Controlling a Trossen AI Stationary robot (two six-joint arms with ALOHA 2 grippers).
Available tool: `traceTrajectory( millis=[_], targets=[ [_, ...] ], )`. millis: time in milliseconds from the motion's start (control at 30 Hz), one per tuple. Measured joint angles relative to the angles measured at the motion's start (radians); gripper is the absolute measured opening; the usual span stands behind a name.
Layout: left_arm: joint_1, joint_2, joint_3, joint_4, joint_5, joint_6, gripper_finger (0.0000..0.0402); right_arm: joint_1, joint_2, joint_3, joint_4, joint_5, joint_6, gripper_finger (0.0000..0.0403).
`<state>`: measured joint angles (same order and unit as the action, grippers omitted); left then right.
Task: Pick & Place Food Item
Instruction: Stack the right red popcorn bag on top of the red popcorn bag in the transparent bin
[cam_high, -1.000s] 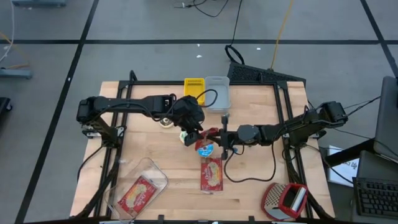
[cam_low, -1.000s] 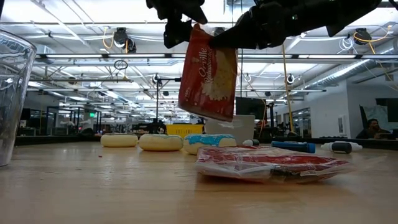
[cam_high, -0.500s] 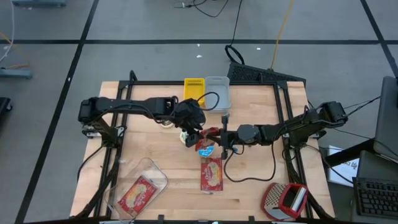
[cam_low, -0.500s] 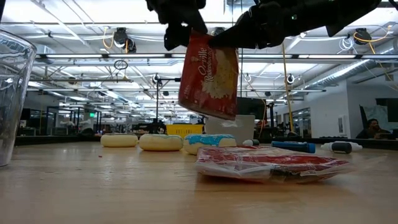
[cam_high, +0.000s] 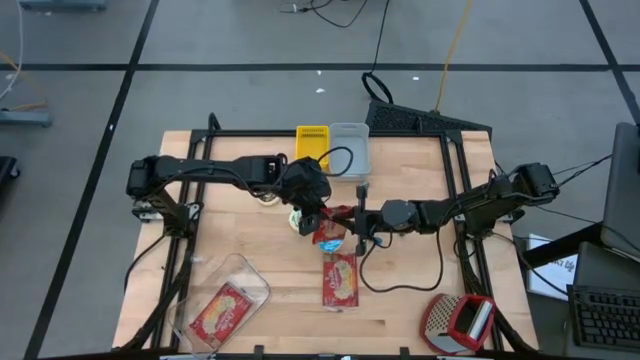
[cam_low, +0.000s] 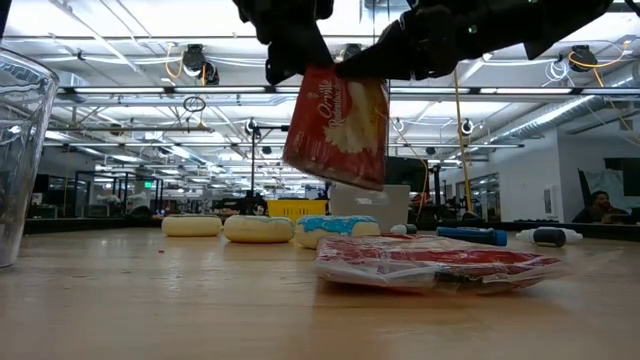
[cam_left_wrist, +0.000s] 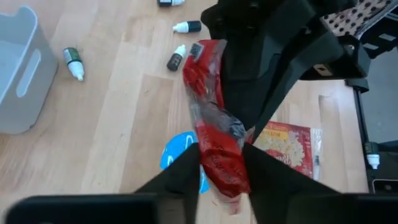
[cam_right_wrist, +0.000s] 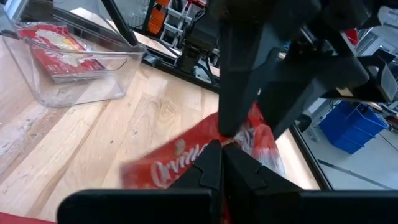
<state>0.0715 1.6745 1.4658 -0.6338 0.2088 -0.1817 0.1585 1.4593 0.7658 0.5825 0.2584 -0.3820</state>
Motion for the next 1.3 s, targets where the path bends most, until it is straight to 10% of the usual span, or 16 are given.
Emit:
traceTrajectory(
  millis=[233,667,1300],
  targets=[
    [0.0,-0.005,0.0,0.015,-0.005,0.066,0.0009,0.0,0.0,0.0,0.003,0.004,0.003,0.0],
    [-0.02,-0.177,0.0,-0.131,-0.216,0.127,0.0004,0.023,-0.075,0.0,0.07,-0.018,0.28,0.0052],
    [-0.3,-0.367,0.001,-0.377,-0.261,0.075,0.0003,0.06,-0.195,-0.011,-0.01,0.001,0.31,0.0116]
  ],
)
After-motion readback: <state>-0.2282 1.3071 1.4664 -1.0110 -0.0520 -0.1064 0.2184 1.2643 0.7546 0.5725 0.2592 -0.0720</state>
